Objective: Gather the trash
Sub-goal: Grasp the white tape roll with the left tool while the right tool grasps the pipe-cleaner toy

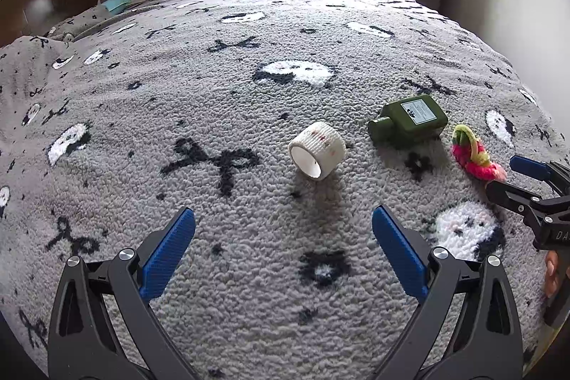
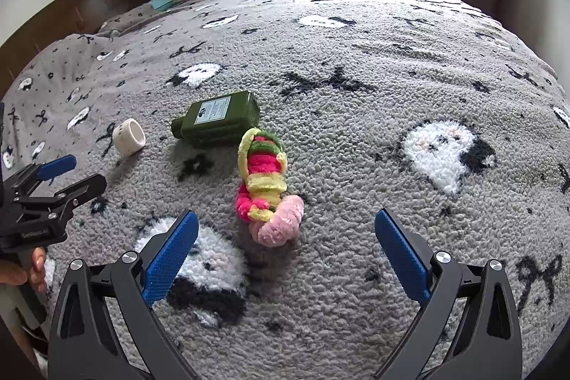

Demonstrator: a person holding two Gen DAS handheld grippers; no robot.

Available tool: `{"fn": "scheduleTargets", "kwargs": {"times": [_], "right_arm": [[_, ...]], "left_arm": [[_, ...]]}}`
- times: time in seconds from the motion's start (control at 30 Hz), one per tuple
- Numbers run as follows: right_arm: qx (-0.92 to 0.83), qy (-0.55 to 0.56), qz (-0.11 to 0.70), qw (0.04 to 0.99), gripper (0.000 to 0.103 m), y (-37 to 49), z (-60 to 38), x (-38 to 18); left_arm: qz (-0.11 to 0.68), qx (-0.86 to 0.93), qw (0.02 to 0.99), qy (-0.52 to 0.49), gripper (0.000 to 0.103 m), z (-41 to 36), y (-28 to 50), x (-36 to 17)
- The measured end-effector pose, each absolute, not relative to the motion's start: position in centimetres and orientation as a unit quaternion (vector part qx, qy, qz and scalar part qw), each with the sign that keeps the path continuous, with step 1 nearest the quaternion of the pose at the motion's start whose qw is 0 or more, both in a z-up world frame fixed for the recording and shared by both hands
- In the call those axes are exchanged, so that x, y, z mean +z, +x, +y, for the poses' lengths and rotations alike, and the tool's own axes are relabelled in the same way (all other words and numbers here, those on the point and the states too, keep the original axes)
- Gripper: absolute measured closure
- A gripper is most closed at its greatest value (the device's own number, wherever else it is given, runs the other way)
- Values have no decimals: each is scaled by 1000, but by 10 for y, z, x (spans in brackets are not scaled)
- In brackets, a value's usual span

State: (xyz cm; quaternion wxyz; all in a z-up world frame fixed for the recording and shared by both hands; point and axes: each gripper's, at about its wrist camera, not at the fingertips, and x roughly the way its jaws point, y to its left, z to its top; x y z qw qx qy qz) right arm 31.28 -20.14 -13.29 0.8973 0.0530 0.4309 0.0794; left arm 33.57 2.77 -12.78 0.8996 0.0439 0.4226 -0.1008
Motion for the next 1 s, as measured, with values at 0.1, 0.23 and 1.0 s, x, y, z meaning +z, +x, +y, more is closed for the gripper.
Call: {"fn": "scheduleTargets", "kwargs": {"times": [0.1, 0.23, 1.0], "right_arm": [[81, 48, 432, 897, 5, 320, -199, -134], [89, 42, 431, 897, 17, 329, -196, -136], [103, 42, 413, 904, 72, 321, -231, -125]], "left_arm": [[423, -107, 899, 44, 10, 21, 344, -129], [422, -113, 898, 50, 13, 11, 360, -130], [432, -143, 889, 56, 67, -21, 391, -132]]}}
